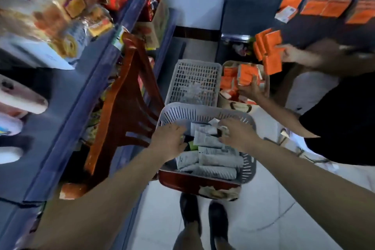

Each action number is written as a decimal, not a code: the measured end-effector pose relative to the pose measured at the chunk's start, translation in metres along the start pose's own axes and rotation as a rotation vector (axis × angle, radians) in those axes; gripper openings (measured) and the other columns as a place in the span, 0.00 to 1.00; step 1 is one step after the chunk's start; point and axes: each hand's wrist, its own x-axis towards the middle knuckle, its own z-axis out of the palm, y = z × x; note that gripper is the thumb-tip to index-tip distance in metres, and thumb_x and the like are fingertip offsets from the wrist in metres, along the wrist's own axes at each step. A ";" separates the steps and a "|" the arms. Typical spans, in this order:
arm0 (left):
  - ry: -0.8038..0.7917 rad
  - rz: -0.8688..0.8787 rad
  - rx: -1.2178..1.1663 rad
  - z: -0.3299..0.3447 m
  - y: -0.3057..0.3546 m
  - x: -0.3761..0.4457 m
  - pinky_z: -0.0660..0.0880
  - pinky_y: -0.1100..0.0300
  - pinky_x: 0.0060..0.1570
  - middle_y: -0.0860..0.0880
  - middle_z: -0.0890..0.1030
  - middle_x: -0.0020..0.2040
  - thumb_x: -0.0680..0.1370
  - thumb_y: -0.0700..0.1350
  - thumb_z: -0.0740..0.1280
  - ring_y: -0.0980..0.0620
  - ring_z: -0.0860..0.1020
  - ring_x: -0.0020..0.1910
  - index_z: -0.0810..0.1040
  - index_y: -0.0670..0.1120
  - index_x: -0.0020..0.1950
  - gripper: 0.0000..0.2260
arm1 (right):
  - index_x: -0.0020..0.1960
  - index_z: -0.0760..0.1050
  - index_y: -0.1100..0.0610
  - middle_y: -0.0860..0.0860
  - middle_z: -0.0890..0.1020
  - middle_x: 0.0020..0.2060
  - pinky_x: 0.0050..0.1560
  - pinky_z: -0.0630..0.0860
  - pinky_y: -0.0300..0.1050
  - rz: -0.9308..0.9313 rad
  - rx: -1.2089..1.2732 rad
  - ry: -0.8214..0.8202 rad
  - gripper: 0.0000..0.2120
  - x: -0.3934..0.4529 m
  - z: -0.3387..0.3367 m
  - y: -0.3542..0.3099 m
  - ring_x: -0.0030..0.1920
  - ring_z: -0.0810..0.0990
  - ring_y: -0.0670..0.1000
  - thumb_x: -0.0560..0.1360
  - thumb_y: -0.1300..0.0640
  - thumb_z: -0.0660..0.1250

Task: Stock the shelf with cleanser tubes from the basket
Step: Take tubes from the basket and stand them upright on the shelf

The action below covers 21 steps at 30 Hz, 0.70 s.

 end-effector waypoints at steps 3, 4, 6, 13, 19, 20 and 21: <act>-0.070 -0.001 -0.058 0.036 -0.004 0.029 0.71 0.51 0.53 0.49 0.74 0.63 0.78 0.53 0.60 0.45 0.73 0.61 0.68 0.49 0.66 0.18 | 0.73 0.61 0.53 0.51 0.70 0.68 0.60 0.73 0.48 0.093 0.083 -0.092 0.29 0.023 0.042 0.025 0.64 0.73 0.54 0.75 0.49 0.65; -0.099 -0.004 -0.080 0.052 -0.005 0.042 0.72 0.50 0.54 0.48 0.74 0.63 0.78 0.53 0.60 0.45 0.73 0.60 0.68 0.49 0.66 0.18 | 0.72 0.62 0.53 0.51 0.70 0.68 0.60 0.73 0.48 0.137 0.109 -0.110 0.28 0.033 0.058 0.036 0.64 0.73 0.54 0.75 0.49 0.65; -0.140 -0.012 -0.127 0.070 -0.005 0.053 0.73 0.50 0.56 0.48 0.73 0.64 0.78 0.53 0.60 0.46 0.73 0.60 0.67 0.49 0.69 0.20 | 0.71 0.64 0.53 0.51 0.69 0.69 0.62 0.72 0.48 0.191 0.144 -0.123 0.27 0.039 0.076 0.044 0.65 0.71 0.55 0.75 0.49 0.66; -0.217 -0.062 -0.359 0.157 -0.009 0.108 0.76 0.53 0.51 0.45 0.75 0.63 0.78 0.51 0.62 0.45 0.75 0.57 0.67 0.48 0.70 0.21 | 0.69 0.65 0.59 0.56 0.69 0.66 0.58 0.73 0.53 0.261 0.112 0.052 0.26 0.088 0.143 0.078 0.62 0.72 0.59 0.73 0.53 0.66; -0.249 -0.177 -0.620 0.206 -0.003 0.154 0.74 0.54 0.57 0.47 0.72 0.67 0.77 0.51 0.64 0.46 0.73 0.62 0.63 0.48 0.72 0.25 | 0.69 0.63 0.58 0.56 0.65 0.69 0.62 0.66 0.52 0.332 0.022 0.261 0.30 0.126 0.166 0.099 0.67 0.67 0.59 0.70 0.56 0.68; -0.254 -0.216 -0.681 0.212 -0.002 0.160 0.73 0.54 0.59 0.48 0.71 0.68 0.77 0.50 0.64 0.46 0.72 0.63 0.62 0.47 0.73 0.26 | 0.69 0.63 0.58 0.56 0.65 0.69 0.62 0.66 0.52 0.348 0.018 0.255 0.30 0.130 0.170 0.103 0.67 0.67 0.59 0.70 0.57 0.68; -0.240 -0.257 -0.743 0.217 0.000 0.165 0.73 0.52 0.60 0.46 0.71 0.68 0.76 0.50 0.65 0.46 0.72 0.63 0.62 0.46 0.72 0.26 | 0.70 0.62 0.58 0.56 0.65 0.69 0.63 0.65 0.52 0.361 0.016 0.248 0.31 0.133 0.173 0.106 0.67 0.66 0.59 0.70 0.57 0.68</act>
